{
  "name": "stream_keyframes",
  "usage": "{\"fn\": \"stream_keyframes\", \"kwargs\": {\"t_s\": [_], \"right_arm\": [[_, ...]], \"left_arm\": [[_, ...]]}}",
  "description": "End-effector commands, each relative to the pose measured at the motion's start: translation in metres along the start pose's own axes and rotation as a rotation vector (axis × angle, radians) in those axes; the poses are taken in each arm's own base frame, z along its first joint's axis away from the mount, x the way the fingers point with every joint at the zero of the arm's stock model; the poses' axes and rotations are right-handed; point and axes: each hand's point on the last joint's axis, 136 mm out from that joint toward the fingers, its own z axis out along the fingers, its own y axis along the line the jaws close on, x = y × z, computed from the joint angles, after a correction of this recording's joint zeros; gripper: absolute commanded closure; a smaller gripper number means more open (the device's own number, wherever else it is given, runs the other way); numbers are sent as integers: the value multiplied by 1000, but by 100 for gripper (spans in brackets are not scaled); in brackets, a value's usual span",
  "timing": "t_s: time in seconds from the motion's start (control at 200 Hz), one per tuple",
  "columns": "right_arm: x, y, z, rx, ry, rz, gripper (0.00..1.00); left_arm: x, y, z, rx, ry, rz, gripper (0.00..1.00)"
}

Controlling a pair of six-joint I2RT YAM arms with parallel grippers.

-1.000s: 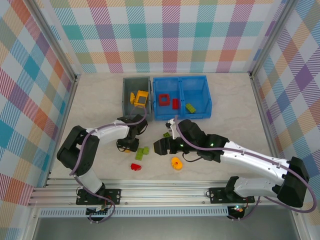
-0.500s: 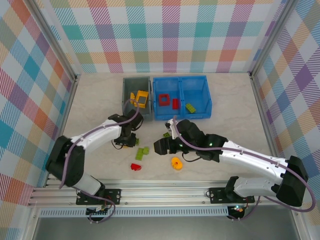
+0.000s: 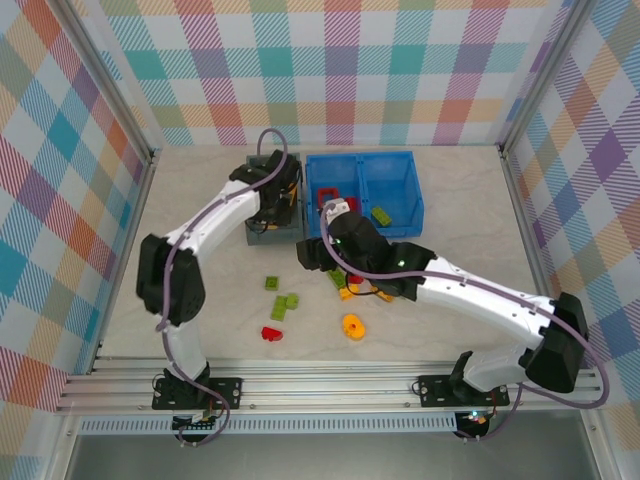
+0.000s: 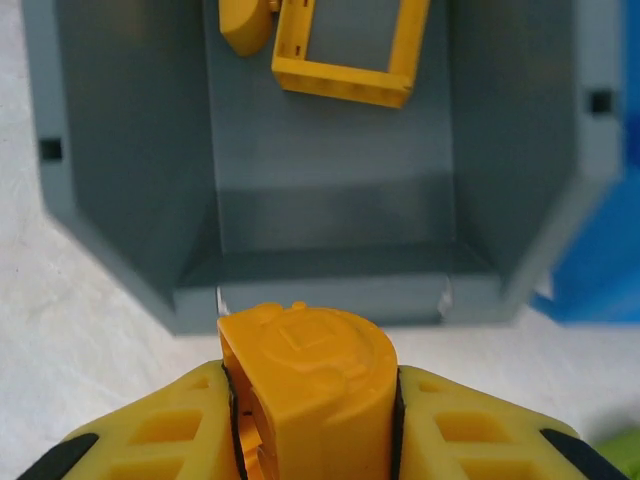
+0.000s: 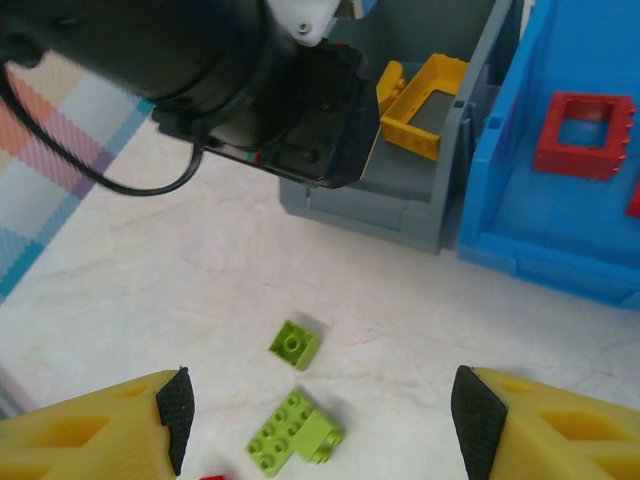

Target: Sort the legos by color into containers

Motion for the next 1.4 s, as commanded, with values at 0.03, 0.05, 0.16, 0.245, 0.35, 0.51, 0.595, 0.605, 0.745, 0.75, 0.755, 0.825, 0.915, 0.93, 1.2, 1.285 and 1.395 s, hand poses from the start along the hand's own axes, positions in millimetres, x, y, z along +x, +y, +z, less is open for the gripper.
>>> {"fn": "stream_keyframes", "kwargs": {"t_s": [0.03,0.05,0.16,0.245,0.35,0.51,0.595,0.605,0.745,0.75,0.755,0.825,0.915,0.93,1.2,1.285,1.395], "right_arm": [[-24,-4,3,35,-76,-10,30],[-24,-4,4,34,-75,-6,29],[-20,-6,6,34,-60,4,30],[-15,-8,4,33,-51,12,30],[-8,-14,2,42,-38,23,29],[5,-26,1,80,13,42,29],[12,-36,-3,107,32,56,29],[13,-37,-3,111,35,57,29],[30,-73,-18,237,92,125,29],[29,-75,-18,243,88,132,29],[29,-77,-19,249,91,140,29],[44,-107,-28,352,142,224,29],[68,-146,-42,476,206,329,29],[72,-153,-45,498,219,351,29],[134,-212,-66,638,441,587,29],[146,-204,-55,579,490,596,30],[149,-187,-38,487,520,545,30]], "left_arm": [[-24,14,20,-79,0,-8,67],[-26,14,24,-84,0,-8,67],[-36,23,42,-143,-1,-20,67],[-37,29,55,-154,8,-37,65],[-32,26,69,-153,35,-28,59],[-28,24,65,-127,35,-48,45],[-33,22,47,-90,3,-70,43],[-33,21,45,-85,0,-73,42],[-47,12,-3,17,-81,-120,41],[-48,12,-4,21,-83,-121,41],[-48,11,-6,27,-86,-124,41],[-51,3,-39,92,-139,-146,41],[-44,-16,-82,201,-212,-138,40],[-42,-20,-89,225,-223,-134,40],[74,-111,-157,597,-311,-5,38],[113,-112,-158,641,-334,-28,38],[147,-90,-153,602,-361,-82,38]]}}
